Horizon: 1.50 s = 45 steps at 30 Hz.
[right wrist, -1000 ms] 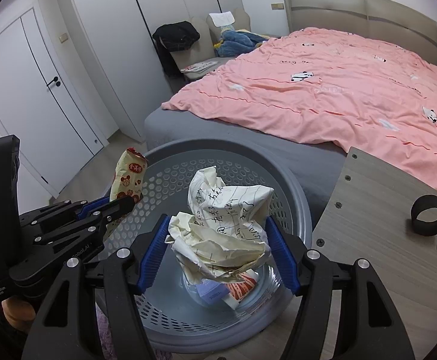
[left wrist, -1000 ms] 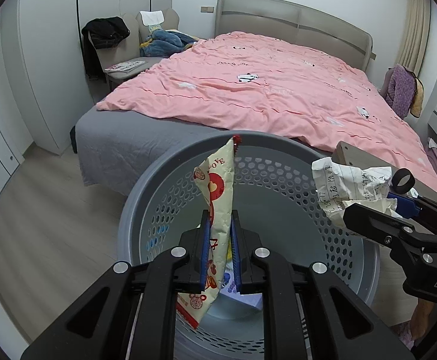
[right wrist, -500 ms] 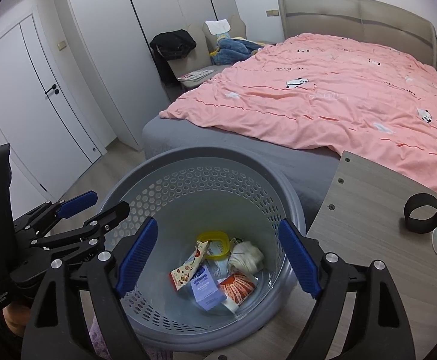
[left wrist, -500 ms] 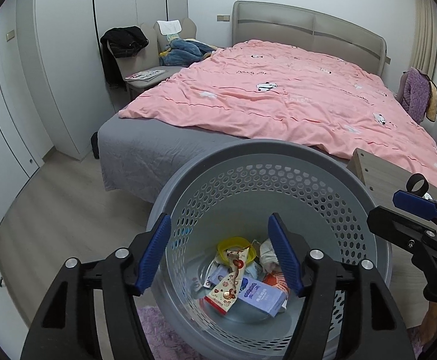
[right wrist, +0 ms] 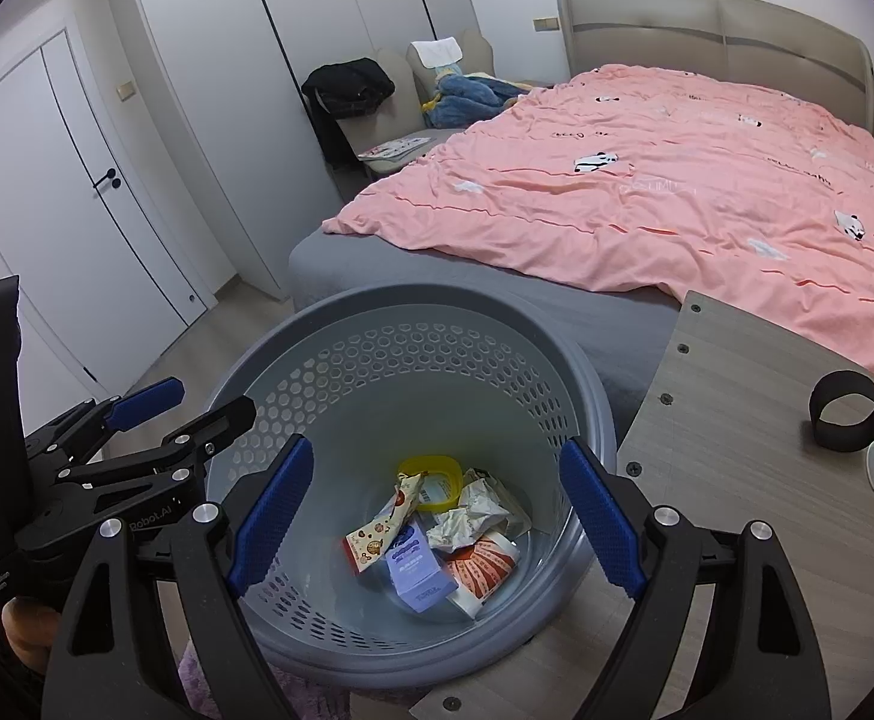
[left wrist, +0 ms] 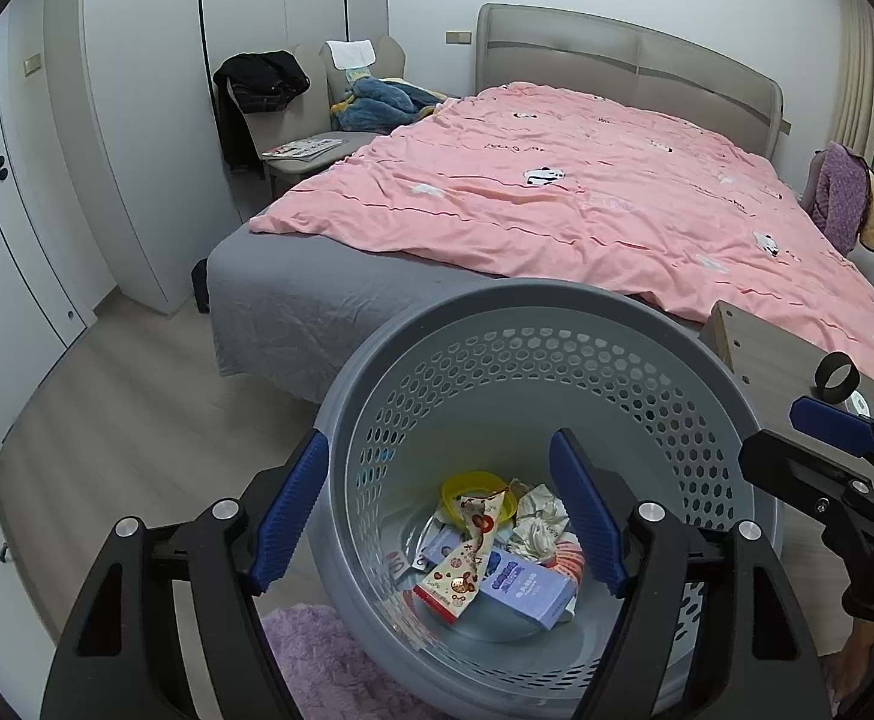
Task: Collect trash
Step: 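Withdraw both grippers from the basket back toward the table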
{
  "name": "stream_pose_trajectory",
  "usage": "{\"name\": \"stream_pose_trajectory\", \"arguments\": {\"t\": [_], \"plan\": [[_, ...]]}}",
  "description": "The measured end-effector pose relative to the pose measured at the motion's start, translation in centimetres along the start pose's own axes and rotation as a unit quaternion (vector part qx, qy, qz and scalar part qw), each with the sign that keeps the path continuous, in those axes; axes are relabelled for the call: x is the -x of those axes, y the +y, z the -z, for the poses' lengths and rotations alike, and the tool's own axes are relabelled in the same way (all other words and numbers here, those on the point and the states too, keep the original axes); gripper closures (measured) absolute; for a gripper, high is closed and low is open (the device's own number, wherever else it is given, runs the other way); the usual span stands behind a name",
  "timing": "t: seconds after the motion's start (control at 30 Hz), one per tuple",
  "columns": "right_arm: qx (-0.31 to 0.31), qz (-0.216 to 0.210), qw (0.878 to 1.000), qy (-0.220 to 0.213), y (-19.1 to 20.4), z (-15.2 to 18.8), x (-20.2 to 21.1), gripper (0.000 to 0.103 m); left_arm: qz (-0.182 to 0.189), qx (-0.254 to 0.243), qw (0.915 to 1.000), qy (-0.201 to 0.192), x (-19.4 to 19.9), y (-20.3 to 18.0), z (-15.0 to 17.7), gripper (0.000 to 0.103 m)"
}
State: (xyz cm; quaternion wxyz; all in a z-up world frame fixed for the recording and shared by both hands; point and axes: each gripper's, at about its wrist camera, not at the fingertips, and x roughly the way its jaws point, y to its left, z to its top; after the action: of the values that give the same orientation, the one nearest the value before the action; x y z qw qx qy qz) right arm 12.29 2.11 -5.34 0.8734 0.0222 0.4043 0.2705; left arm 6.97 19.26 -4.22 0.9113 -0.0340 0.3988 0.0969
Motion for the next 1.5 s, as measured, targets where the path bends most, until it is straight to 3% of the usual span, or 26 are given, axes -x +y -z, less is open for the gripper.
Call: {"name": "stream_pose_trajectory", "arguments": {"t": [0.43,0.83,1.5], "plan": [[-0.018,0.005,1.000,-0.004,-0.9,0.9,1.3,0.018,-0.003,-0.005,1.0000,-0.001,0.4,-0.5,0.1,0.028],[-0.051,0.023,0.998,-0.020,-3.7,2.3,3.5,0.013,0.007,-0.030,0.9995,0.000,0.9,-3.4,0.4,0.023],[-0.115,0.111,0.986,-0.052,-13.1,6.5,9.4,0.008,0.058,-0.110,0.9922,0.003,1.8,-14.0,0.8,0.022]]}}
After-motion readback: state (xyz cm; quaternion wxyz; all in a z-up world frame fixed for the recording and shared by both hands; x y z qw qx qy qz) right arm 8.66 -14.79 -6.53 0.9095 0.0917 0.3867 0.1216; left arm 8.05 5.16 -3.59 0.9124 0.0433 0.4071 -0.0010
